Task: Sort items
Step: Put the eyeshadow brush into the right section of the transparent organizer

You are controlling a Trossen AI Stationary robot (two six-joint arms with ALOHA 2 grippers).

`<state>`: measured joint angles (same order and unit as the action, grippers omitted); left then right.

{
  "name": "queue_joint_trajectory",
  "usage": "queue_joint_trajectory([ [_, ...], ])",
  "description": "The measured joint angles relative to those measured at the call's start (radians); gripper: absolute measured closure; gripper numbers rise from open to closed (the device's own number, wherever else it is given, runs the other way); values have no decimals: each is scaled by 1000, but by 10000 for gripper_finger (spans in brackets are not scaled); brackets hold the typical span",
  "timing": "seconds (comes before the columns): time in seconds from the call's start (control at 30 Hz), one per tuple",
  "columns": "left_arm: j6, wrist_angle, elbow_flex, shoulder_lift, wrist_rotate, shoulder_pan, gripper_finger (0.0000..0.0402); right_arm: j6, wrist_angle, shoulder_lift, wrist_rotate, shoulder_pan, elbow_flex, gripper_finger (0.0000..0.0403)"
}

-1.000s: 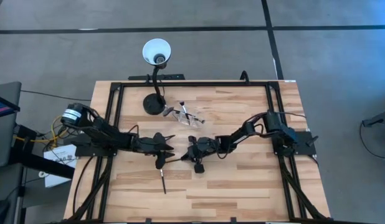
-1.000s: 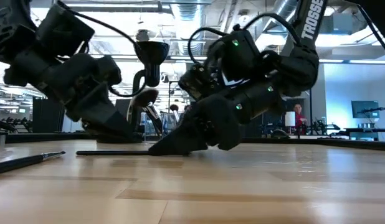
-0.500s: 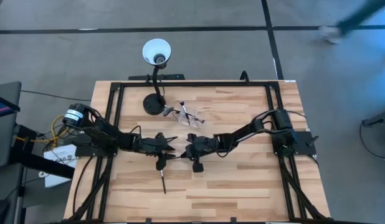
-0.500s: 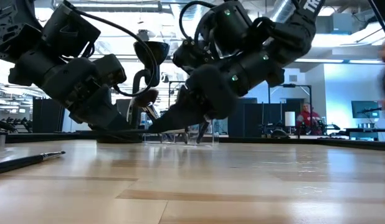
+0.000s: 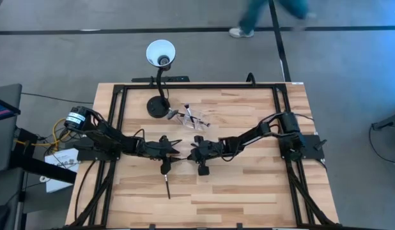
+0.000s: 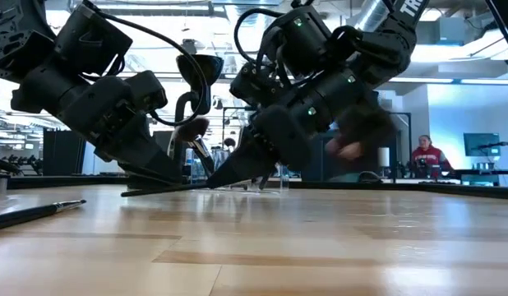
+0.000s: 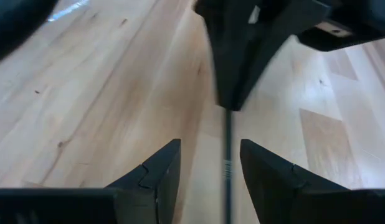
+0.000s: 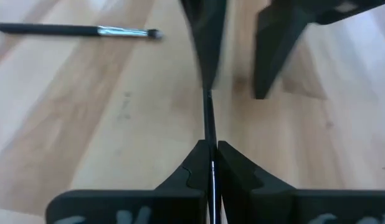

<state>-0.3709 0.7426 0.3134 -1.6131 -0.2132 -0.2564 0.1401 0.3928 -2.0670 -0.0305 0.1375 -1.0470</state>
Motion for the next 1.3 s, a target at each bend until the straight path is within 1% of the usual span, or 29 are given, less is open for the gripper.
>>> queue_joint_trajectory([
  [0.07,0,0,0,0,7,0,239,16,10,0,-22,0,0,392],
  [0.37,32,-1,0,0,8,0,239,26,46,10,-23,5,-1,392],
  [0.47,34,-2,0,0,11,0,249,27,58,9,-25,6,-1,390],
  [0.57,35,-2,0,0,12,0,277,27,67,10,-26,6,-1,390],
  [0.77,35,-1,0,1,31,-1,367,27,70,10,-28,3,-1,387],
  [0.83,36,-1,0,0,31,0,386,27,70,10,-29,2,-1,381],
  [1.0,35,-2,0,0,16,1,378,-4,67,10,-89,0,-1,352],
  [1.1,34,-2,0,0,13,1,384,-43,50,40,-104,0,1,334],
  [1.13,34,-2,0,0,7,1,387,-53,50,56,-104,0,0,329],
  [1.23,34,26,0,0,-13,1,386,-61,-28,143,-108,0,-1,314],
  [1.3,34,60,0,2,-30,1,381,-61,-113,224,-108,0,-1,306],
])
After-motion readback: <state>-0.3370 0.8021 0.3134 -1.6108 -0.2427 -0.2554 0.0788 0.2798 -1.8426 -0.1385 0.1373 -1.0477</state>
